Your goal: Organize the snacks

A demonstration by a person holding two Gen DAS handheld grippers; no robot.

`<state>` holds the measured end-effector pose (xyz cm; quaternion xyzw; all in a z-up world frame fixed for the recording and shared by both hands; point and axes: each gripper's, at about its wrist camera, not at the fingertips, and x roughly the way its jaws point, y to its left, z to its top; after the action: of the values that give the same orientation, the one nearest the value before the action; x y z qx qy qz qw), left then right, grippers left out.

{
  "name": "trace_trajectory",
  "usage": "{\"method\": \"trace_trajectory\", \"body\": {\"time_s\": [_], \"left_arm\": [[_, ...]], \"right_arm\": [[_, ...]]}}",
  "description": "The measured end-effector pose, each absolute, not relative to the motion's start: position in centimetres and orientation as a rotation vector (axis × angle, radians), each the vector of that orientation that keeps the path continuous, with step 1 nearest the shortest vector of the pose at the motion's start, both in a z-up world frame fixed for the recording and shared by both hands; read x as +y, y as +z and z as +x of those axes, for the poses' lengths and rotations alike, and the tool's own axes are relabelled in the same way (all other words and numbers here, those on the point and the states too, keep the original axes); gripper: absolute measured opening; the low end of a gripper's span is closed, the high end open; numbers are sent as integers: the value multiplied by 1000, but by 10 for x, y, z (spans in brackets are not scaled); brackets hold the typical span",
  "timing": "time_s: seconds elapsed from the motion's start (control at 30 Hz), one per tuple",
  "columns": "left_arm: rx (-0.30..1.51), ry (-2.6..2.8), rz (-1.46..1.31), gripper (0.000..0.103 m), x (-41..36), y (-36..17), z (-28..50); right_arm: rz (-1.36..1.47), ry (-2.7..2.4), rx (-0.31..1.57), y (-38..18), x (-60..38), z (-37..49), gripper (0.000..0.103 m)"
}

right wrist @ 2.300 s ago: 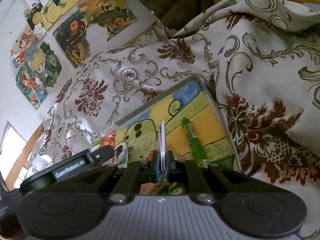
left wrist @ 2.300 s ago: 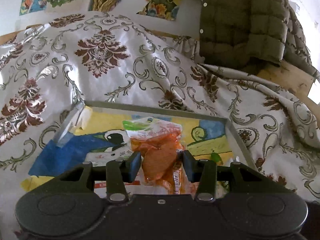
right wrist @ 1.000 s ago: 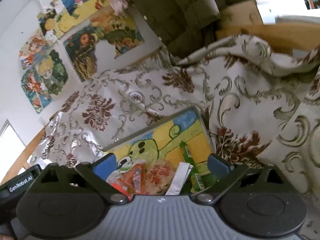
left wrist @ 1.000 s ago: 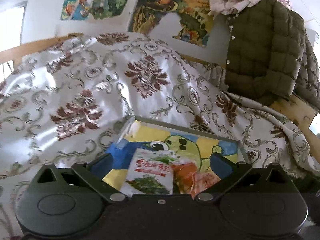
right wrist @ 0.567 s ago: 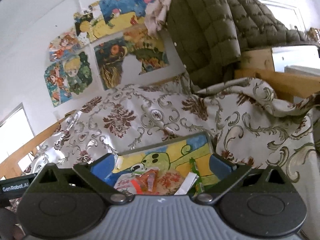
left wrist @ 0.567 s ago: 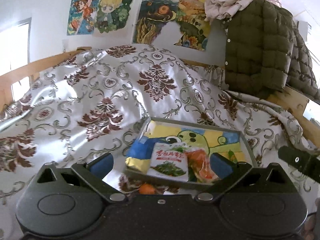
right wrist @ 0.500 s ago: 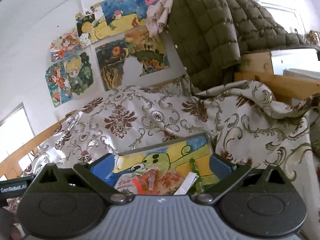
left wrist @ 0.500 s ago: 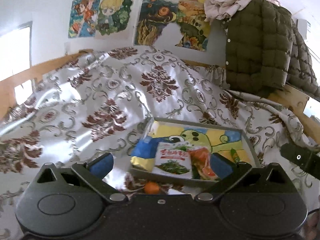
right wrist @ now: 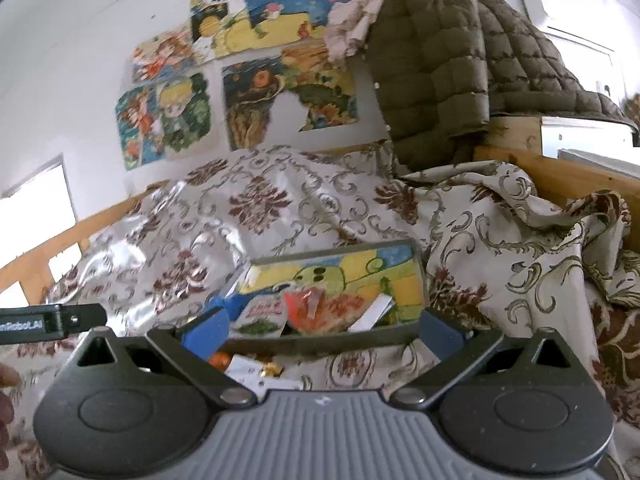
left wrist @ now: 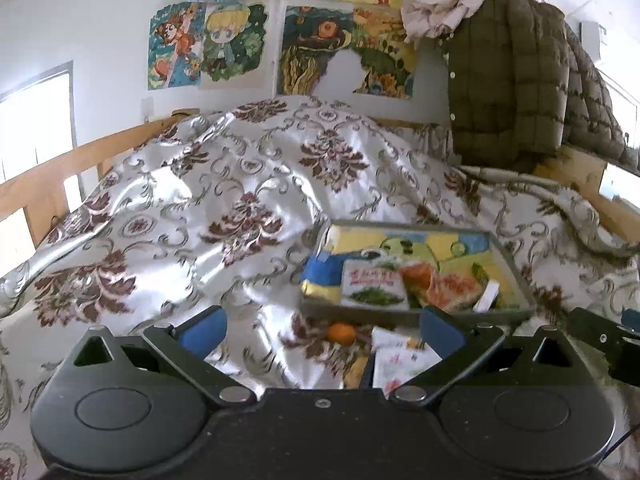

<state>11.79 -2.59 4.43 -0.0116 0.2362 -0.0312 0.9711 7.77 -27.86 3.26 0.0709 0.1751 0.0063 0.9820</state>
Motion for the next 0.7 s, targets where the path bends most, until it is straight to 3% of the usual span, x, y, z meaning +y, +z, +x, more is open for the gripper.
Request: {"method": "trace_trajectory", "body": {"time_s": [0.4,0.7], "left_arm": [[569,10,-46,102,4,4,96],[702,94,-34,102,9,-15,106]], "right_arm": [[-45,29,438,11,-228,49,103],[39,48,606,-9,-229,60,103]]}}
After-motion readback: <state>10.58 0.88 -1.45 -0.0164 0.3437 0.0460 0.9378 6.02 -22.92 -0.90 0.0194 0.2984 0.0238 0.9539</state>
